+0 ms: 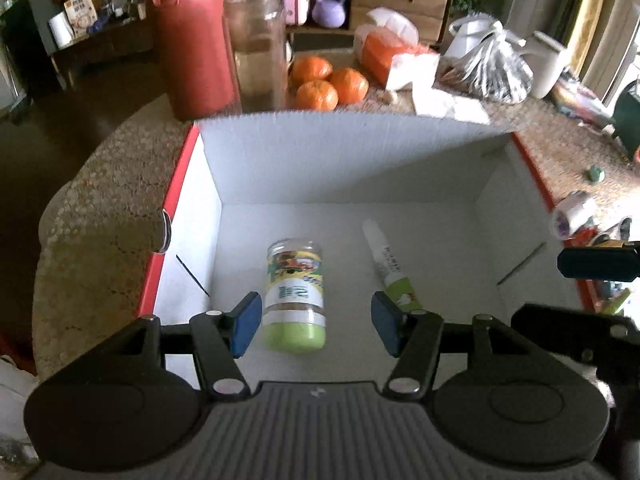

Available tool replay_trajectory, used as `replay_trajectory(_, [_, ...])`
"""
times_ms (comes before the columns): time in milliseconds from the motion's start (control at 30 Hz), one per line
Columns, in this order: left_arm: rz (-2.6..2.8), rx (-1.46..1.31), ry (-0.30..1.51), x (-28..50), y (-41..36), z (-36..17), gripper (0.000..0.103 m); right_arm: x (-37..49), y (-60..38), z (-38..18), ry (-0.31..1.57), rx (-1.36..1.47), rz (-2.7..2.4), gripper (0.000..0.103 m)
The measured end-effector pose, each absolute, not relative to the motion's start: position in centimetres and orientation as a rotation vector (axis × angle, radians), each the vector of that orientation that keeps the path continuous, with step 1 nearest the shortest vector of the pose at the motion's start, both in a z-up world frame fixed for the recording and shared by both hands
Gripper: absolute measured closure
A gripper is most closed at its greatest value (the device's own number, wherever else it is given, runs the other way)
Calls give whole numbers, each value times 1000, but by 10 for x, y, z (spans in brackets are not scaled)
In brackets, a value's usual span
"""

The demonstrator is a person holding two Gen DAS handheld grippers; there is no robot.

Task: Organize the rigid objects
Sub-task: 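Carry jar and marker into the red box and open both tools, then withdraw both tools from the box back toward the item cluster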

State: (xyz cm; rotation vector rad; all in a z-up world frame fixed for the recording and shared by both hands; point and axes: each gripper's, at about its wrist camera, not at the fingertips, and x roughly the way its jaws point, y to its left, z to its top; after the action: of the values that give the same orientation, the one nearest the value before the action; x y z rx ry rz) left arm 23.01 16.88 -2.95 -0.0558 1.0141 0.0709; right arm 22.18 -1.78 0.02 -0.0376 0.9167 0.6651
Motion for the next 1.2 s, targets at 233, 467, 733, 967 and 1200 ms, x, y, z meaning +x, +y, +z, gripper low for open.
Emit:
replay_trajectory(233, [46,-47,947,209,151,-2,43,203,-37,17,874,4,671,30])
replay_trajectory(467, [11,-57,902,191,134,15,43,184,-54,27,835,29,670,23])
replay_trajectory(733, [-11,-47,870,173,115,26,35,167,-80,32,796,62,664,16])
replay_trajectory(967, [-50,-40,836,160,95,32,33,155,-110,24,791,95,619,10])
replay_trajectory(1200, [-103,-47,816,150,71,33,23,144,-146,15,779,126,558,5])
